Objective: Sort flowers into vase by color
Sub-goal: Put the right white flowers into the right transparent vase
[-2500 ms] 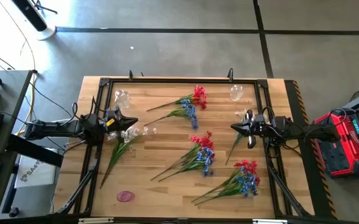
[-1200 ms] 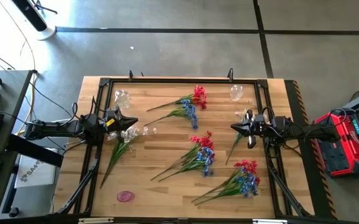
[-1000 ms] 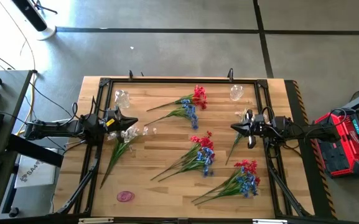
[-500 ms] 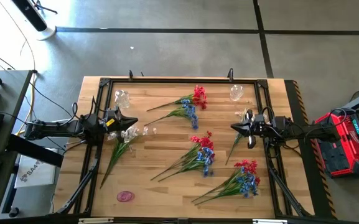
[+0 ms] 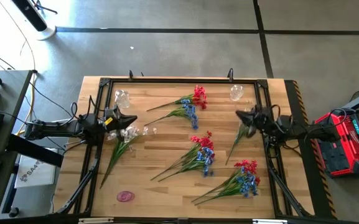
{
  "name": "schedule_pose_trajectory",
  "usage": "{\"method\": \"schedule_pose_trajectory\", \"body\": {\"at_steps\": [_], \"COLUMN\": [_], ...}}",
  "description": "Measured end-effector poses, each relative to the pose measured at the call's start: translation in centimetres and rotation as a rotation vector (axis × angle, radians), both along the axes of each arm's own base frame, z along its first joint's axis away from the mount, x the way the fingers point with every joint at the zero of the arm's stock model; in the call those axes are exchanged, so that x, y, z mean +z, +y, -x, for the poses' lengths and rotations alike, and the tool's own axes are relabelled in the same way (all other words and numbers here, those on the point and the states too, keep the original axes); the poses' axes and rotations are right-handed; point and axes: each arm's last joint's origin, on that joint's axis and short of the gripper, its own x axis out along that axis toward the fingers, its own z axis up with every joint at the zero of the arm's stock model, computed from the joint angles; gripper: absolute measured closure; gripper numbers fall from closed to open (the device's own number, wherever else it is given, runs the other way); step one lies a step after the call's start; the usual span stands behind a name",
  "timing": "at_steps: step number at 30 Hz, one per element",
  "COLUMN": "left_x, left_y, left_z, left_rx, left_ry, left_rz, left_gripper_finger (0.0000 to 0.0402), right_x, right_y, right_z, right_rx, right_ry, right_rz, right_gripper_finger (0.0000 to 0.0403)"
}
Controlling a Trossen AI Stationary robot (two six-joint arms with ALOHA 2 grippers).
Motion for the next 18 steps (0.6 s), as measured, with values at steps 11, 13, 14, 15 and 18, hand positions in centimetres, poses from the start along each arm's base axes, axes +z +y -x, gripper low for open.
{"method": "schedule_pose_trajectory", "body": {"at_steps": [11,13,14,15,18], "left_x": [-0.6,-0.5,-0.4,-0.2,0.4], "left_y": [0.4,0.4,0.4,0.4,0.6], "left_z": [-0.7,-1.0,-1.1,-1.3,-1.8], "left_rx": [0.137,0.138,0.144,0.15,0.192], "left_ry": [0.034,0.028,0.023,0.026,0.048], "left_rz": [0.097,0.098,0.094,0.092,0.089], "left_gripper_finger": [0.0348,0.0331,0.0323,0.0315,0.0298], "right_x": [-2.1,-2.0,-1.8,-1.5,0.4], "right_y": [-1.3,-1.7,-1.9,-2.1,-2.8], "right_z": [-0.9,-1.2,-1.4,-1.7,-2.6], "right_rx": [-0.219,-0.256,-0.276,-0.282,-0.256], "right_ry": [0.073,0.078,0.085,0.093,0.148], "right_rz": [-0.404,-0.465,-0.486,-0.5,-0.48], "right_gripper_finger": [0.0402,0.0402,0.0402,0.0402,0.0402]}}
